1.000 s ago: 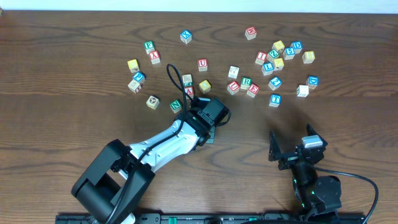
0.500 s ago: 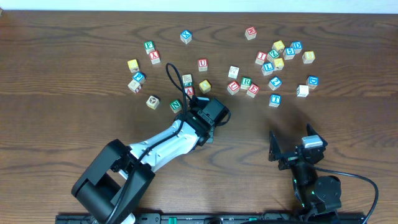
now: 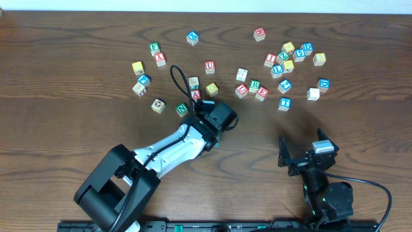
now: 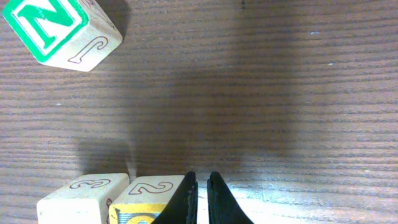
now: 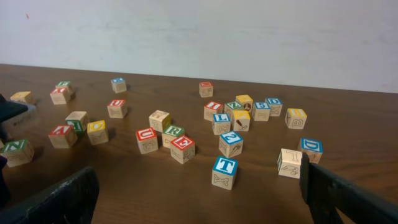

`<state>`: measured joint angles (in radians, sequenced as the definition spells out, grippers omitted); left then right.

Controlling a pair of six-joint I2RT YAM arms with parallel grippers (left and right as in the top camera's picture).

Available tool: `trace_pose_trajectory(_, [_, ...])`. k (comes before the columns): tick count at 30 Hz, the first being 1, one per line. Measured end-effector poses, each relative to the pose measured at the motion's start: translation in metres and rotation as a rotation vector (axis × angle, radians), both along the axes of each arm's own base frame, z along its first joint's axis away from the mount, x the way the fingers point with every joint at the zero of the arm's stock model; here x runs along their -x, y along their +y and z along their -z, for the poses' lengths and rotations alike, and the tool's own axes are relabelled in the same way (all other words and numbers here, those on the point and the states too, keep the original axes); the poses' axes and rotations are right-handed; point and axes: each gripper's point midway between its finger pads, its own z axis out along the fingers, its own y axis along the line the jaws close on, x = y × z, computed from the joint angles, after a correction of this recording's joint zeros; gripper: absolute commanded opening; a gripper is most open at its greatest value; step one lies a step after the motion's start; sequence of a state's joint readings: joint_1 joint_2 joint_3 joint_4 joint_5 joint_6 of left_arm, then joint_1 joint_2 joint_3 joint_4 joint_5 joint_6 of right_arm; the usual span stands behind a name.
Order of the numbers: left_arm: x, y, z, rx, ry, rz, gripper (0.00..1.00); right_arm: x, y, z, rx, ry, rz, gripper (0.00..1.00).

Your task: Spell out CORL

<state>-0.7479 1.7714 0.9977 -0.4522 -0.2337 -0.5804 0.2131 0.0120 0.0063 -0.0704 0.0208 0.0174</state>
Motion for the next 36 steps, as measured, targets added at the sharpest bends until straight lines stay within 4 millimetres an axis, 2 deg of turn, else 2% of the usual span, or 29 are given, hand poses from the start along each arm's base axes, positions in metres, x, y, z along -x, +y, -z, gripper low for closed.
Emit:
trace_pose_trajectory(25, [0.0025,0.0027,0.0008,-0.012,0.010,0.000,0.08,0.0000,0.0000,0.0000,0.000,0.000,0.000,0.99])
trace_pose_trajectory(36, [-0.0043,-0.0035,-0.0016,0.015,-0.019,0.000,0.08,0.0000,0.0000,0.0000,0.000,0.000,0.000,0.99])
